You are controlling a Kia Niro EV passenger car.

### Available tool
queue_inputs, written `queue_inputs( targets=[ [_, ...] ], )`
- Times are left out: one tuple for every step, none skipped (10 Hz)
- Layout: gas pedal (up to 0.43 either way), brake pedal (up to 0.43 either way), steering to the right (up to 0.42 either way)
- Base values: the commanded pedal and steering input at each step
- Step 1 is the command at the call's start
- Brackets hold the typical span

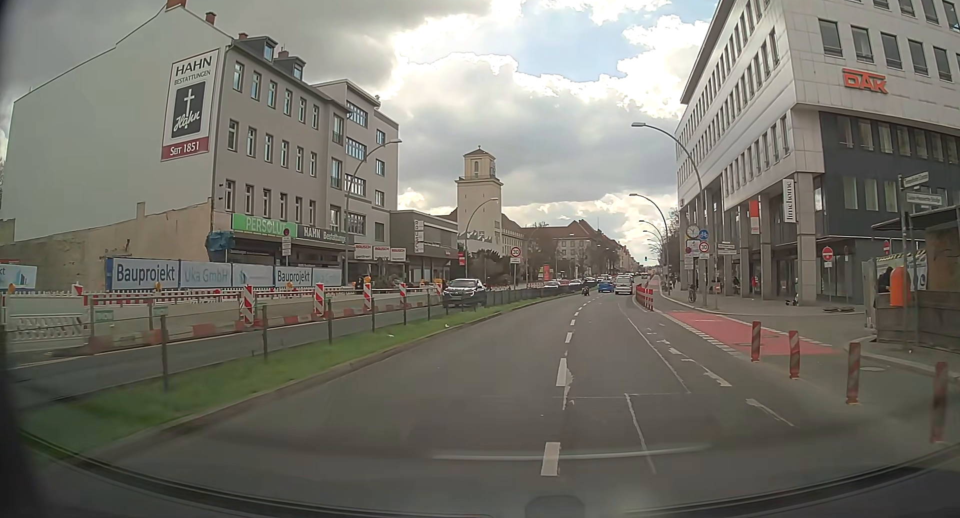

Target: Follow the waypoints while adhering to traffic rules and regulations

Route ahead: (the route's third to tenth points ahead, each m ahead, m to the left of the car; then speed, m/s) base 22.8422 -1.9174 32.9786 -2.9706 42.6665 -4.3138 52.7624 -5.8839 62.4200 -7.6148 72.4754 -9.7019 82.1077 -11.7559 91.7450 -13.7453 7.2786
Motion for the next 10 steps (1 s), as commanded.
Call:
queue_inputs(
  targets=[
    [0.000,0.030,-0.004],
    [0.000,0.030,-0.001],
    [0.000,0.030,0.005],
    [0.000,0.030,0.014],
    [0.000,0.030,0.017],
    [0.000,0.030,0.017],
    [0.000,0.030,0.017],
    [0.000,0.030,0.017],
    [0.000,0.030,0.018],
    [0.000,0.037,0.022]
  ],
)
